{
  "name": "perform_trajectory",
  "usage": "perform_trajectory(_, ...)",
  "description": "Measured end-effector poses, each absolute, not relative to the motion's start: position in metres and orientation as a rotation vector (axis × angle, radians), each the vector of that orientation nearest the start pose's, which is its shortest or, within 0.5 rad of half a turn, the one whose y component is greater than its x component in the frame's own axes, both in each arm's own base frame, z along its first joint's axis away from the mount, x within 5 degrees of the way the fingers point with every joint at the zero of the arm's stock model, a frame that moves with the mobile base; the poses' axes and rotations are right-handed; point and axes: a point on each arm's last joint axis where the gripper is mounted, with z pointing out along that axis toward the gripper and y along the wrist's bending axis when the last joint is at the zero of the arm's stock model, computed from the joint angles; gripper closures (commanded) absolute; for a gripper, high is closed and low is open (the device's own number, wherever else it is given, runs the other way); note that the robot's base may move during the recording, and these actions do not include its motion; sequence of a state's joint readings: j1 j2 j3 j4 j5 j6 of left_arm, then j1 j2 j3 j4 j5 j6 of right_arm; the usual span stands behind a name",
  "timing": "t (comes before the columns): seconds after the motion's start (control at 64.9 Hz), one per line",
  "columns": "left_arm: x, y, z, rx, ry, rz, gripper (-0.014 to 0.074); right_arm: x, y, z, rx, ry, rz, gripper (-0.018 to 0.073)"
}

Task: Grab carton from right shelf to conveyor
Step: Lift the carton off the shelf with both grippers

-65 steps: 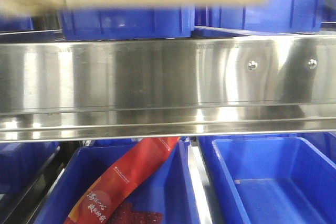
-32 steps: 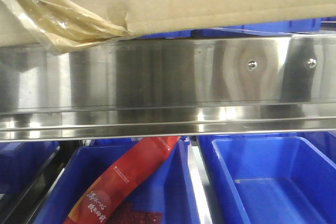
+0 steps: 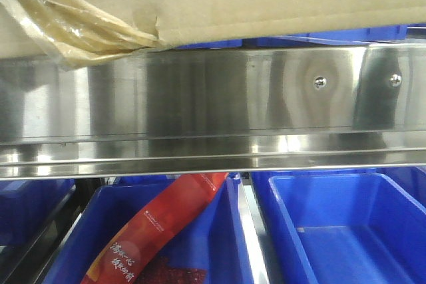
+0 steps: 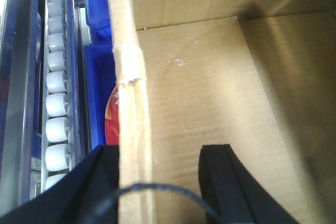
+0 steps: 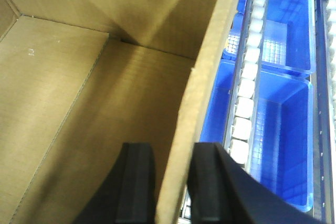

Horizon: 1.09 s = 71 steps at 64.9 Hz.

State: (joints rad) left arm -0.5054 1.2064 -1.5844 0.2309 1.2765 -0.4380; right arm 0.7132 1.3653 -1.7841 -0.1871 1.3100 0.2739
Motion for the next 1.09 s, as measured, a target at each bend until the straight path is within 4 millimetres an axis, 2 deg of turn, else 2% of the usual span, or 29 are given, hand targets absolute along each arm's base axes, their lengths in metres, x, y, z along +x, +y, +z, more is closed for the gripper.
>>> perform_trajectory(1.094, 0.1947, -0.0850, 0.4690, 0.055, 2.352, -0.168, 0.0613, 0.2008, 0.1518, 0.4839, -0.487, 2.316, 0.241, 0.0627)
